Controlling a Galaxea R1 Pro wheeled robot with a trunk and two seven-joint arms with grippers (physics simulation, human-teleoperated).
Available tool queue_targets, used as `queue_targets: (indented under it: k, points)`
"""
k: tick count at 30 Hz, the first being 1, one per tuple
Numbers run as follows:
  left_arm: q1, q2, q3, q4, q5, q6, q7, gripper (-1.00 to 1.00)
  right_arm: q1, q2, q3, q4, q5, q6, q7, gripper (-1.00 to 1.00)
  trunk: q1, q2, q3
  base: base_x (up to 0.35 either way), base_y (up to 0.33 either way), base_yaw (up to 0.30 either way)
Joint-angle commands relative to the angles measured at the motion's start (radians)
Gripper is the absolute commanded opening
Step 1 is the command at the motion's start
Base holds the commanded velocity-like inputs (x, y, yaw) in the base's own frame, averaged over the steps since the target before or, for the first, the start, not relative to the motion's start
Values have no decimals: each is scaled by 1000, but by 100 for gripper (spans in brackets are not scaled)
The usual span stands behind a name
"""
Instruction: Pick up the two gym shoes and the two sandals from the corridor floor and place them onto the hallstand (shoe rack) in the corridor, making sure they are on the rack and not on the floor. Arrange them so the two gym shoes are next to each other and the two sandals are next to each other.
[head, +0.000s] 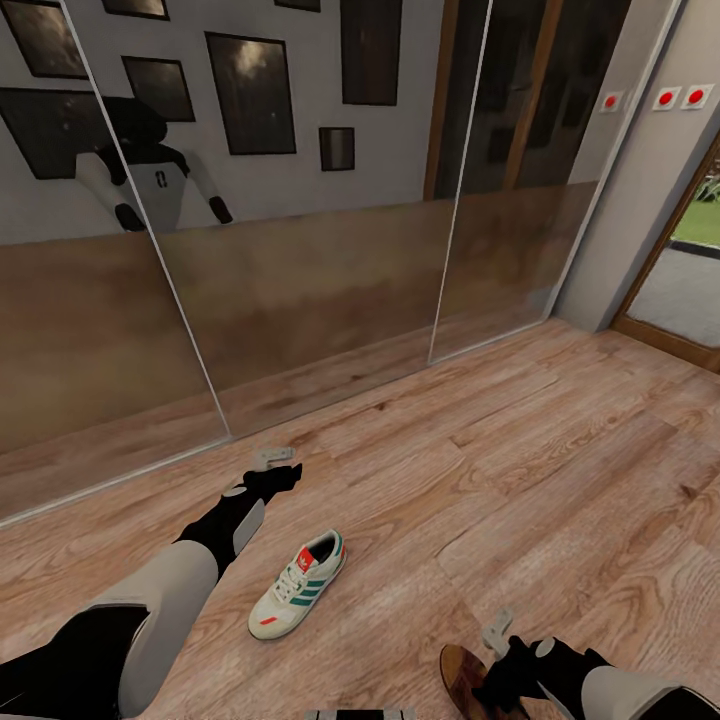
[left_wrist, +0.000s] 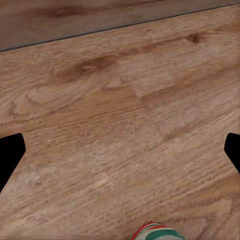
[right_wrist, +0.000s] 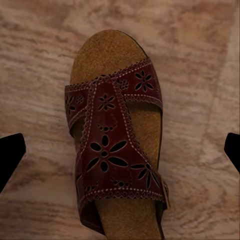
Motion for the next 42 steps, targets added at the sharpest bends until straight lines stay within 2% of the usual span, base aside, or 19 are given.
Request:
queue_targets:
  k: [1, 11, 18, 22, 28, 30, 34, 39, 42]
  points:
    - [0, -1, 3, -1, 10, 2, 0, 100, -1, 3, -4, 3, 11, -10, 6, 100, 0, 0, -1, 0, 0, 0]
    - [0, -1, 3, -1, 9, 2, 0, 100, 0, 10, -5, 2, 13, -23, 21, 100, 1, -1, -12, 0, 0, 0]
    - [0, -1, 3, -1, 9, 2, 0, 100, 3, 1, -6, 1, 15, -22, 22, 100, 3, -2, -32, 0, 0, 0]
    - [0, -1, 3, -1, 9, 2, 0, 100, 8, -1, -6, 1, 15, -21, 20, 100, 3, -2, -32, 0, 0, 0]
    - [0, -1, 3, -1, 9, 2, 0, 100, 9, -17, -5, 1, 15, -21, 20, 100, 6, -3, -51, 0, 0, 0]
    - [0, -1, 4, -1, 10, 2, 0, 100, 9, -18, -5, 1, 15, -21, 20, 100, 6, -3, -51, 0, 0, 0]
    - [0, -1, 3, -1, 10, 2, 0, 100, 10, -20, -5, 1, 15, -21, 20, 100, 7, -4, -67, 0, 0, 0]
    - [0, -1, 3, -1, 9, 2, 0, 100, 11, -28, -6, 1, 15, -21, 20, 100, 7, -4, -67, 0, 0, 0]
    - [0, -1, 3, -1, 9, 2, 0, 100, 11, -33, -6, 1, 15, -21, 20, 100, 9, -5, -78, 0, 0, 0]
